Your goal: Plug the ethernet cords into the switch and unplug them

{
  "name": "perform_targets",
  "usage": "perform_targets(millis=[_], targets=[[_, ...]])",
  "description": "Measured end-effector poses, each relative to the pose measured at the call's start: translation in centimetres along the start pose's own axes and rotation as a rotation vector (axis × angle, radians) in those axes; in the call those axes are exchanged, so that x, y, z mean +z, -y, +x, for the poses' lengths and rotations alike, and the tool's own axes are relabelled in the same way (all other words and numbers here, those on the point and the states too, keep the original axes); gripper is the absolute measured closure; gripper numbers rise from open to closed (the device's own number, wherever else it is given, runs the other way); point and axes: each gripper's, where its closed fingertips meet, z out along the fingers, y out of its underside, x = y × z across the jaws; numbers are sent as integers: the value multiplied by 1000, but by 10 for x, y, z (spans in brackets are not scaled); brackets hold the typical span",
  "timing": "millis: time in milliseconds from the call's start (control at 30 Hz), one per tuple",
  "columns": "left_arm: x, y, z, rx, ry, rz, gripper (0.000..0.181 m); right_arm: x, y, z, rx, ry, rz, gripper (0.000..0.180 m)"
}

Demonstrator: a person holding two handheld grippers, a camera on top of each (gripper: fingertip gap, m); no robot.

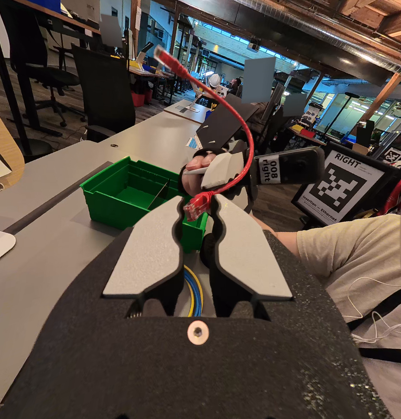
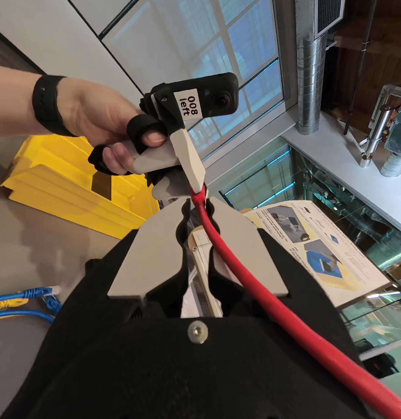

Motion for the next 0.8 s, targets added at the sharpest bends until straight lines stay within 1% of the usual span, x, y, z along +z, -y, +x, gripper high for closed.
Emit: perform_targets(millis=[167,467,633,800], targets=[[2,-5,-6,-3,42,-32,160,1,-7,-1,-24,0,-40,167],[3,-11,-10,-100,19,-62,161,1,-14,-9,-160,8,-87,168],[3,-11,-13,-133,14,-52,161,2,-16,-11,-153,16,-105,168],[1,-12,-17,-123,42,-60,161,5,-19,-12,-157,-3,-116,168]])
